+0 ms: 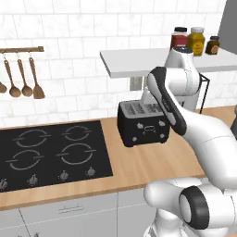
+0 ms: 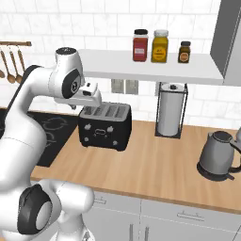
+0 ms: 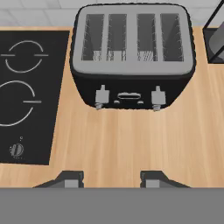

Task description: Navigate to the sink.

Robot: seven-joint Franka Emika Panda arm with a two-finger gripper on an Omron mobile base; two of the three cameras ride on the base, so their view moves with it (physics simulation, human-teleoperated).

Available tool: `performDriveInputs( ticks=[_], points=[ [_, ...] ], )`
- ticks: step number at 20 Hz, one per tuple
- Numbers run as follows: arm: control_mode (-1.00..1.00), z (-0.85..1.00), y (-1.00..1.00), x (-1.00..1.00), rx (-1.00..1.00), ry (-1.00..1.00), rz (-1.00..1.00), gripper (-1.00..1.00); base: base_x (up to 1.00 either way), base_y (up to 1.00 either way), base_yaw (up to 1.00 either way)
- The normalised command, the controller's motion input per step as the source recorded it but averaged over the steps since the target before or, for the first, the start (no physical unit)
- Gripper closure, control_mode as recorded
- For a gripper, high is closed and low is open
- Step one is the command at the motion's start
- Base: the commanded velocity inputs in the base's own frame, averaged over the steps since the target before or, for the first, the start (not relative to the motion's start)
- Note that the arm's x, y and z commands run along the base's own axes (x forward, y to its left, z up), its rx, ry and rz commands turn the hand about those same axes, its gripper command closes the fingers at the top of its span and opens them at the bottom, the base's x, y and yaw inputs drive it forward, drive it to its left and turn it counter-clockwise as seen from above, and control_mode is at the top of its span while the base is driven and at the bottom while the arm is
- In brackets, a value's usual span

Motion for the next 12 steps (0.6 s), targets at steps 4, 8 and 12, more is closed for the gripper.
performDriveInputs(
  ticks=[4, 8, 12],
  points=[
    [1.00, 0.00, 0.00, 0.00, 0.00, 0.00, 0.00, -1.00, -0.06, 0.00, 0.00],
    [1.00, 0.00, 0.00, 0.00, 0.00, 0.00, 0.00, -1.00, -0.37, 0.00, 0.00],
    [1.00, 0.00, 0.00, 0.00, 0.00, 0.00, 0.00, -1.00, -0.71, -0.01, -0.15]
  ],
)
